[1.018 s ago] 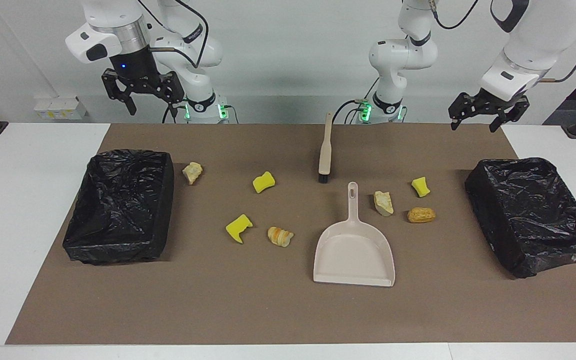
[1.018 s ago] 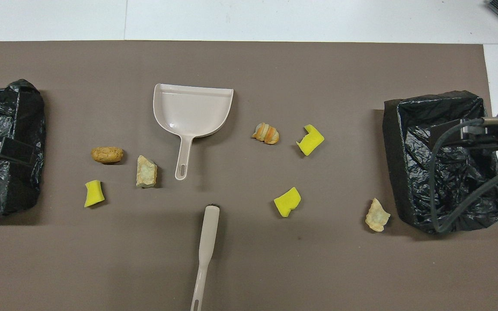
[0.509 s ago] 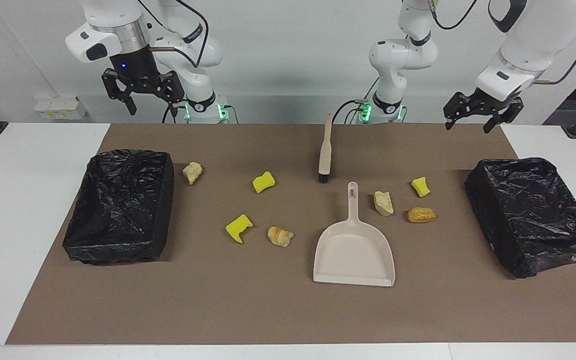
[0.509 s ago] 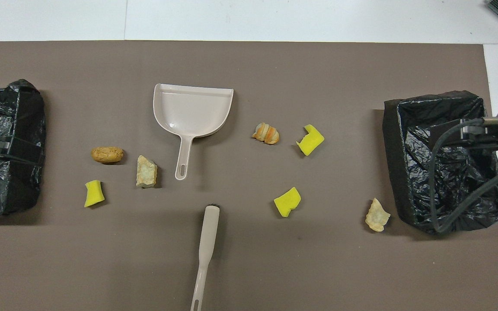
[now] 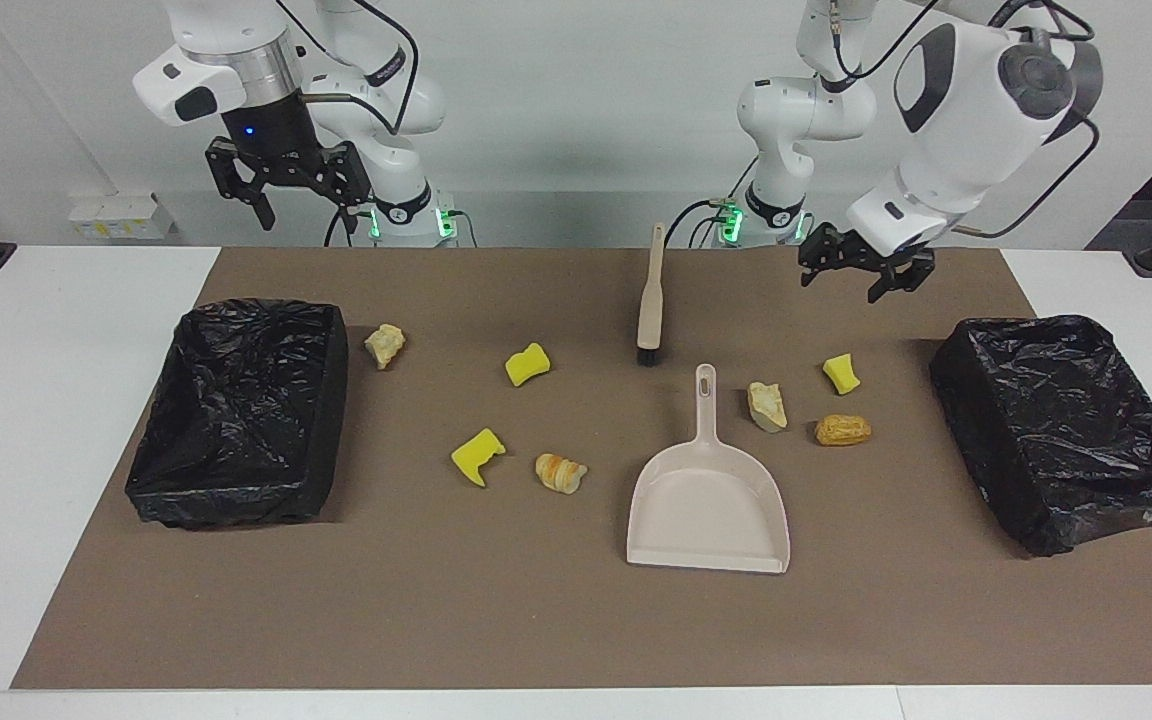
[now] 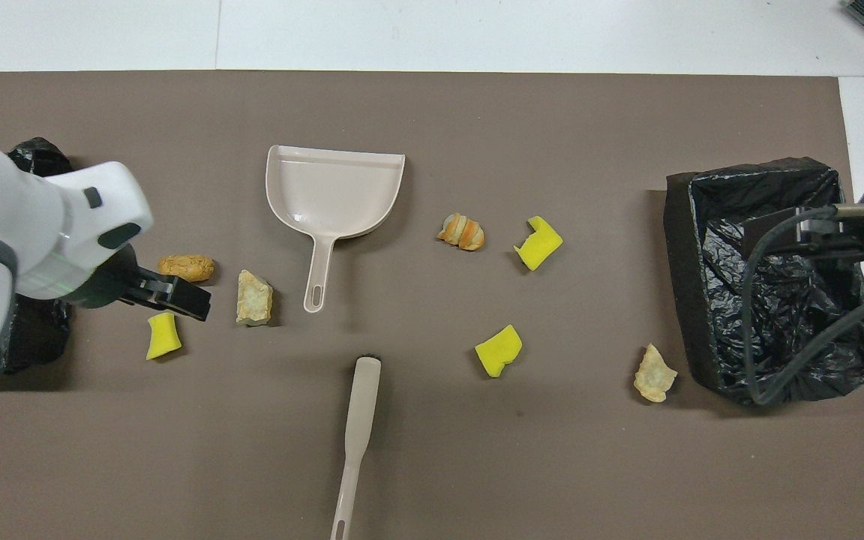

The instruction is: Sweep and dump trash in bin

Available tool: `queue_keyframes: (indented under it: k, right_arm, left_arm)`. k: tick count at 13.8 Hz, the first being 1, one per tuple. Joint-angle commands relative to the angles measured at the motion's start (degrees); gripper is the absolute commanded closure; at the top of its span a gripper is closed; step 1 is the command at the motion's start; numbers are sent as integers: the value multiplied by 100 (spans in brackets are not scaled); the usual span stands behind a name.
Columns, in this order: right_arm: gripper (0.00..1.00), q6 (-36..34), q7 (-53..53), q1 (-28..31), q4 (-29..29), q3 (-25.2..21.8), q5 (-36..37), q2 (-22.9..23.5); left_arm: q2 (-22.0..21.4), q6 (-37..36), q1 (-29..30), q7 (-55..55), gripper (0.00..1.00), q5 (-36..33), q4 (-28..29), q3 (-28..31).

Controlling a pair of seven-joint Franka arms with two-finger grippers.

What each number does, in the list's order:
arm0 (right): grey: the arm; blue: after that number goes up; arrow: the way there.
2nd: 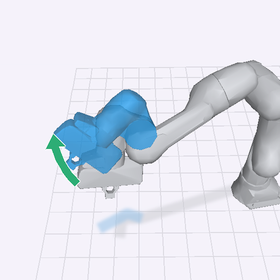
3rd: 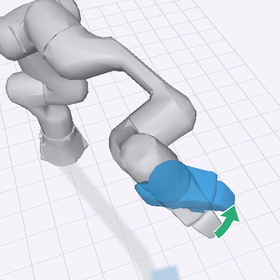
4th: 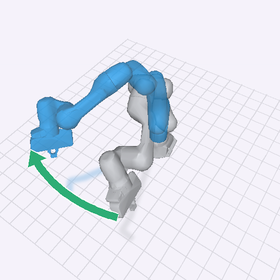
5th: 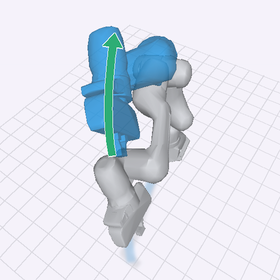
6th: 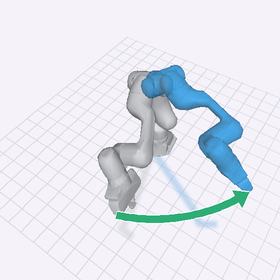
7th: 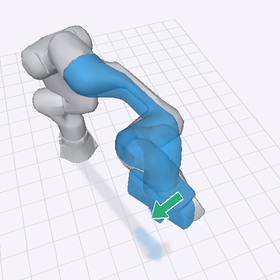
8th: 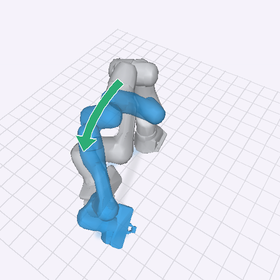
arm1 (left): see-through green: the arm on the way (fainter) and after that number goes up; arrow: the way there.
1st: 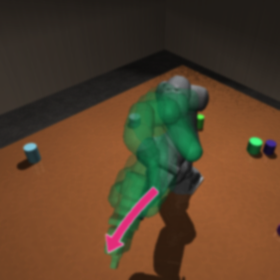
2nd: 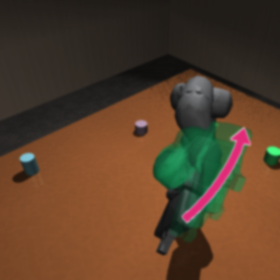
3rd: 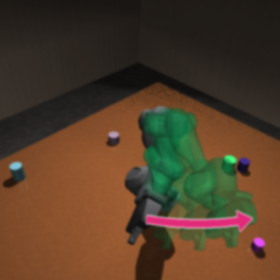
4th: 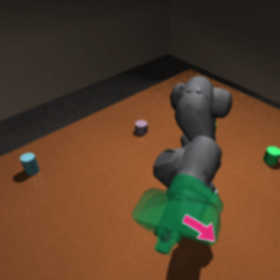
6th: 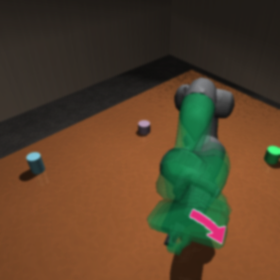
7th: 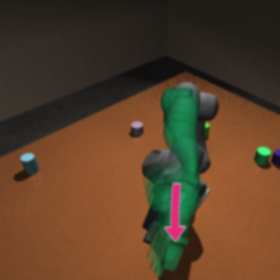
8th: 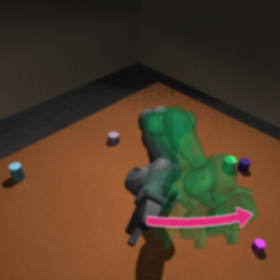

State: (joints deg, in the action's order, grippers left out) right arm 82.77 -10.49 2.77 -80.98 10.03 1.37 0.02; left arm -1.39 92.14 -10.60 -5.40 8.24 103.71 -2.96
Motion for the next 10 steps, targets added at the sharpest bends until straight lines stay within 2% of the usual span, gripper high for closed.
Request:
queue_keyframes:
  k: [1, 5, 8, 10]
  right_arm:
    - [0, -95, 56, 57, 39, 42, -102, -2]
    - [0, -103, 91, 145, 47, -1, -129, 7]
    - [0, -103, 91, 372, 39, -37, -120, 15]
    - [0, -103, 91, 469, 39, -37, -120, 15]
  left_arm:
    - [-615, 401, -484, -154, 0, 90, 1157, 77]
    - [-1309, 1559, -1460, 397, 0, 90, 2756, 86]
    - [-1276, 2559, -2460, 1240, 0, 90, 3679, 77]
    - [-1276, 3002, -2954, 1611, 0, 99, 4042, 77]
